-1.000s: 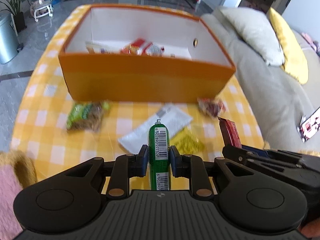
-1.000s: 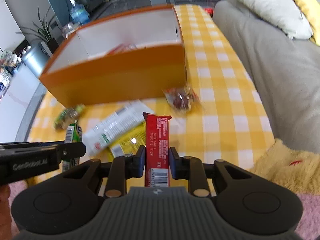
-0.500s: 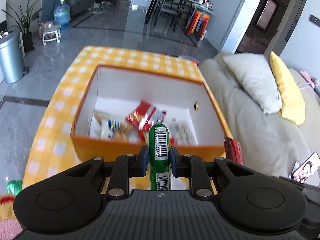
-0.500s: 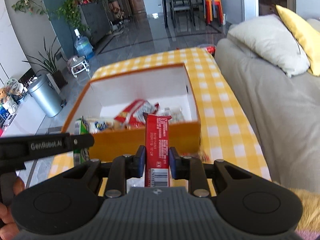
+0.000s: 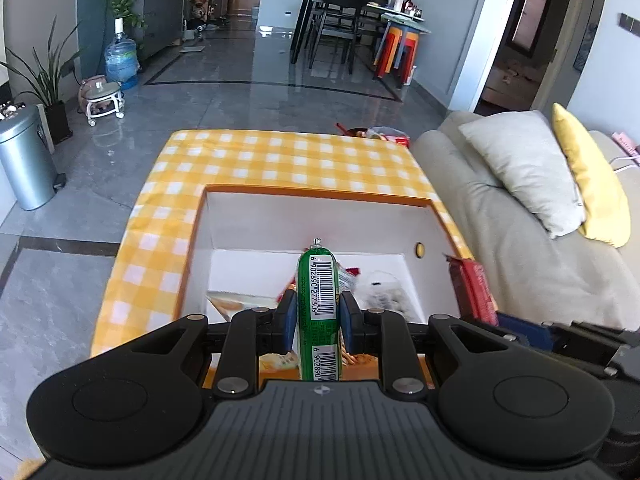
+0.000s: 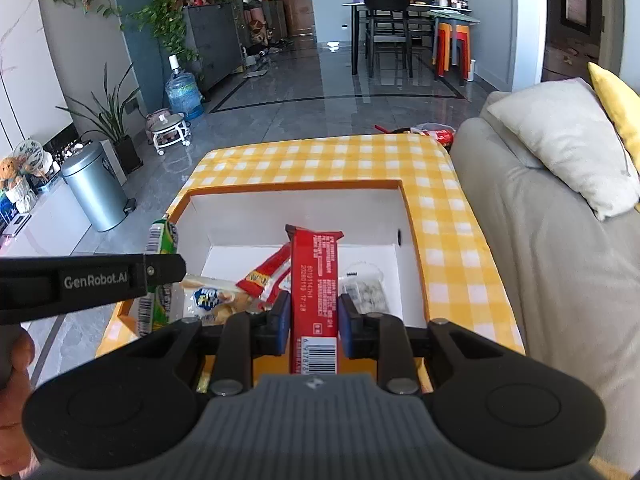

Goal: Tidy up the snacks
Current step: 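Lift both snacks and carry them over the open box, then open the left tool to drop the sausage stick while the right tool releases the candy bar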

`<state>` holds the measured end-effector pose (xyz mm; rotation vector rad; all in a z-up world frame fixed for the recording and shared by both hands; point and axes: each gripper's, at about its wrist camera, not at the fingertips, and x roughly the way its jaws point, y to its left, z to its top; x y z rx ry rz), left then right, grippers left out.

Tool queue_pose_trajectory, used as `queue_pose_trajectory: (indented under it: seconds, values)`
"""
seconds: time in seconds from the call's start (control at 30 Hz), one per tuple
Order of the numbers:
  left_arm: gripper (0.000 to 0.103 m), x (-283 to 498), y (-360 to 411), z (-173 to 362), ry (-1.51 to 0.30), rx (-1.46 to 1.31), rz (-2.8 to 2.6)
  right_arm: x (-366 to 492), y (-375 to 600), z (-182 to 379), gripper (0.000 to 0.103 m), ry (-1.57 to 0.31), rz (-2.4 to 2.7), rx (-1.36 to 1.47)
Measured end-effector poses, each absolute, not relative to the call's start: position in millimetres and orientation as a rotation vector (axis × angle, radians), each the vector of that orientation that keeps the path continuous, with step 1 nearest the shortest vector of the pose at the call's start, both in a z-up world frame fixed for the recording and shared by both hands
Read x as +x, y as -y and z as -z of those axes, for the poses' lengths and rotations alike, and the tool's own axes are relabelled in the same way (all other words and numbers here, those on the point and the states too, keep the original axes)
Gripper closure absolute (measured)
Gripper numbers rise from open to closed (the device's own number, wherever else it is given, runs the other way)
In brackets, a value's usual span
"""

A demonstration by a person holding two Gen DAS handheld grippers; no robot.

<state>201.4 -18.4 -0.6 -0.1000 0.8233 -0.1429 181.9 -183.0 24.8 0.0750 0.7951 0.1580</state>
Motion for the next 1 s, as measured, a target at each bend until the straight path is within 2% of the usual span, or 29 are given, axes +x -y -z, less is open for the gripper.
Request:
queue_pose_trajectory:
  seconds: [0.37, 1.0]
  values:
    - [0.079, 253, 16, 12, -0.885, -0.031, 0.159, 246, 171, -14, 0.082, -0.844, -0.183, -0.006]
    - [0.079, 301, 26, 67, -1.043, 0.075, 0.156, 308, 147, 53, 0.082, -1.001, -0.229, -0.182]
